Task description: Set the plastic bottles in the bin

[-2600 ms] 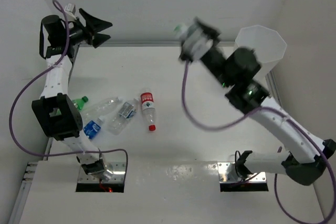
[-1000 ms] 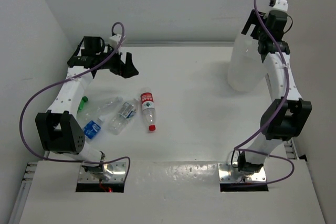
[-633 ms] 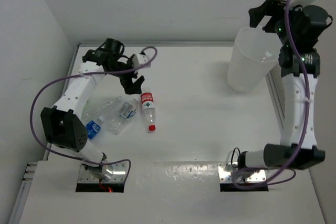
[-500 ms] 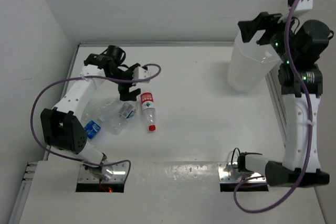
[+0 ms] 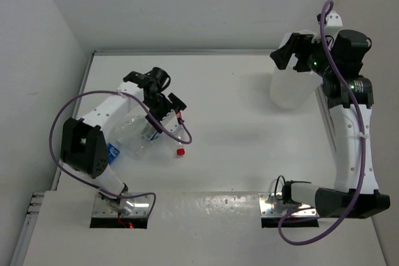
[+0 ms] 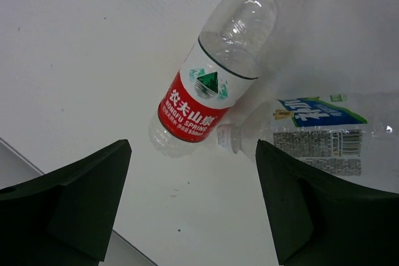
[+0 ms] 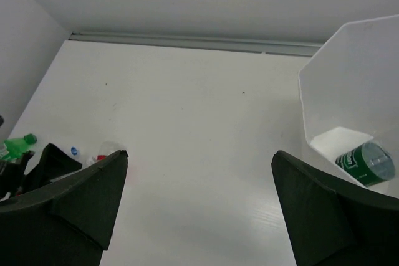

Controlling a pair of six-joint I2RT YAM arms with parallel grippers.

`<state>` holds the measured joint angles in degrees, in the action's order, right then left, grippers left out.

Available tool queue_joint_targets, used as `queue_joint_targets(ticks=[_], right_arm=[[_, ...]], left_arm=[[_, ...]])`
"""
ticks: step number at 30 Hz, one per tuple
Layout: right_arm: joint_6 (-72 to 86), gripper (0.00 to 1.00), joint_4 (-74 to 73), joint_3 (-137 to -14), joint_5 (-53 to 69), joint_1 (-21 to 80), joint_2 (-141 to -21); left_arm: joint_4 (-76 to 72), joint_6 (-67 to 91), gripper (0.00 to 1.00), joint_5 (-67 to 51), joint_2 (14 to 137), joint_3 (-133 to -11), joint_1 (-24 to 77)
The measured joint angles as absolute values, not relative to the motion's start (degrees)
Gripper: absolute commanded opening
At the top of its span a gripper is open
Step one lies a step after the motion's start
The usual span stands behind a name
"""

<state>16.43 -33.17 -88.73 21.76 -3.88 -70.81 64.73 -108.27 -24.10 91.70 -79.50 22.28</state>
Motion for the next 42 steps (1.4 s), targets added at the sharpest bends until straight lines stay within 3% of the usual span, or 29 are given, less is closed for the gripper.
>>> queue_joint_targets(ticks=[8,15,21,22,24,25,28,29,33,36,42], right_arm=[[16.43,0.97,-36.05,-89.6,21.71,-4.32,-69.69],[16.05,0.98,-39.33,-91.22,21.58,-4.97,-69.67],[15.31,0.98,-41.12,-92.53,21.54,-5.13,-69.52],[15.14,0.98,-41.28,-92.51,21.52,-5.1,-69.47],[14.76,0.98,-41.52,-92.53,21.54,-5.06,-69.25],[14.63,0.98,-41.67,-92.51,21.54,-4.93,-69.1],[14.31,0.98,-41.08,-91.96,21.8,-4.32,-68.2],[14.22,0.98,-40.58,-91.26,22.11,-3.95,-67.55],[14.74,0.97,-38.44,-89.47,24.4,-1.58,-65.12],[17.3,0.96,-35.81,-90.02,26.74,0.86,-65.17],[25.52,0.96,-28.73,-92.4,33.71,4.16,-68.36]], left_arm=[[58.13,-111.98,0.88,-21.02,97.08,-72.51,23.97],[53.3,-112.68,0.81,-19.25,102.87,-70.91,26.41],[49.36,-113.27,0.59,-18.11,107.98,-70.81,26.98],[49.54,-113.27,0.49,-18.11,107.92,-71.07,27.03],[49.58,-113.45,0.39,-18.92,107.98,-71.88,27.09],[49.47,-113.45,0.27,-19.53,108.01,-72.73,27.11],[50.09,-111.09,0.12,-23.46,108.01,-76.88,27.14],[50.13,-108.79,0.12,-25.52,107.98,-79.29,27.14],[49.1,-87.99,0.15,-36.8,107.31,-94.5,26.55],[38.11,-57.08,0.19,-47.11,103.96,-101.89,24.84],[-7.51,10.48,0.22,-55.37,88.23,-84.99,20.97]])
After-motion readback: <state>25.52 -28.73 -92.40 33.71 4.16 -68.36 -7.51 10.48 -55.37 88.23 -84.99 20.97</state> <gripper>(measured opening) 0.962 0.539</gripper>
